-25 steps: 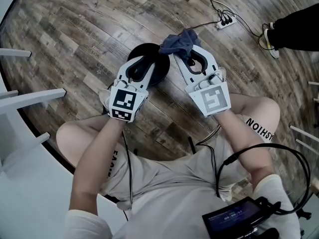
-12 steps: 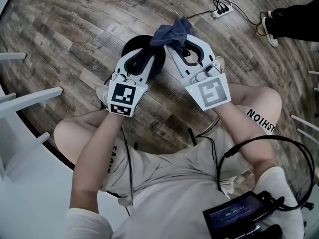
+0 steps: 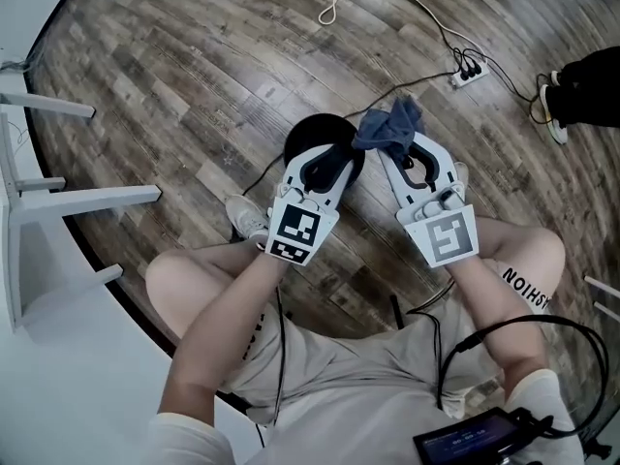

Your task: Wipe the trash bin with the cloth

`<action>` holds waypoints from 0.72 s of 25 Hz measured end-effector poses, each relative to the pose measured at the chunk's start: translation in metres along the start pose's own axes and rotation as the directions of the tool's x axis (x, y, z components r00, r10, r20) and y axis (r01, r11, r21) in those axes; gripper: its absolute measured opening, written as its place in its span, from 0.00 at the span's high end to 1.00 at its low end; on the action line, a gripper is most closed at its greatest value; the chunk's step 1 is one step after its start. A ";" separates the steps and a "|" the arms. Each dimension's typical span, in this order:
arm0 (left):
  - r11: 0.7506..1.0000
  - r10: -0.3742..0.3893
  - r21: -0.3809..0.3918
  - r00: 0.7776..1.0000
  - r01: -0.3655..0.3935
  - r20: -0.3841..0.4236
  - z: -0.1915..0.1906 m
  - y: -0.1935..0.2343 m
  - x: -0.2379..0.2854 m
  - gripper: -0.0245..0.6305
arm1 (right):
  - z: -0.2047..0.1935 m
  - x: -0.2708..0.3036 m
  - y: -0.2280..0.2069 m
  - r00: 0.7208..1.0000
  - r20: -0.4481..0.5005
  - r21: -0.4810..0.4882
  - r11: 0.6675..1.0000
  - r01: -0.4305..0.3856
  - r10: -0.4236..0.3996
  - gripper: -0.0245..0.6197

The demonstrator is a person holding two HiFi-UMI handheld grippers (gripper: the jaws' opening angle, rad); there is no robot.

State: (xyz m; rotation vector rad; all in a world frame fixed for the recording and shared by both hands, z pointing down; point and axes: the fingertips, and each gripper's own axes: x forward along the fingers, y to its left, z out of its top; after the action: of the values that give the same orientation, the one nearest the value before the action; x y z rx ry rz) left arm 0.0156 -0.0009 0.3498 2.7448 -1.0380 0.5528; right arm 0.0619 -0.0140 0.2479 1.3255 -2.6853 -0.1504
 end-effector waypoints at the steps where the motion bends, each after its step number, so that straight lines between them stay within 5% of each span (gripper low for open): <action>1: 1.000 0.002 0.003 1.000 -0.002 0.001 0.000 0.001 0.000 0.77 | -0.001 0.001 0.000 1.000 -0.001 -0.003 1.000 -0.003 0.003 0.84; 18: 1.000 0.014 0.010 1.000 -0.014 0.001 0.000 0.005 -0.002 0.77 | -0.011 0.003 0.002 0.999 -0.040 0.031 0.999 -0.007 0.008 0.84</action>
State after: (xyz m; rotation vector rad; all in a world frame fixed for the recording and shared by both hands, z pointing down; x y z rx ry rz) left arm 0.0111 -0.0037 0.3491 2.7481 -1.0582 0.5606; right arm 0.0606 -0.0155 0.2589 1.3128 -2.6688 -0.0807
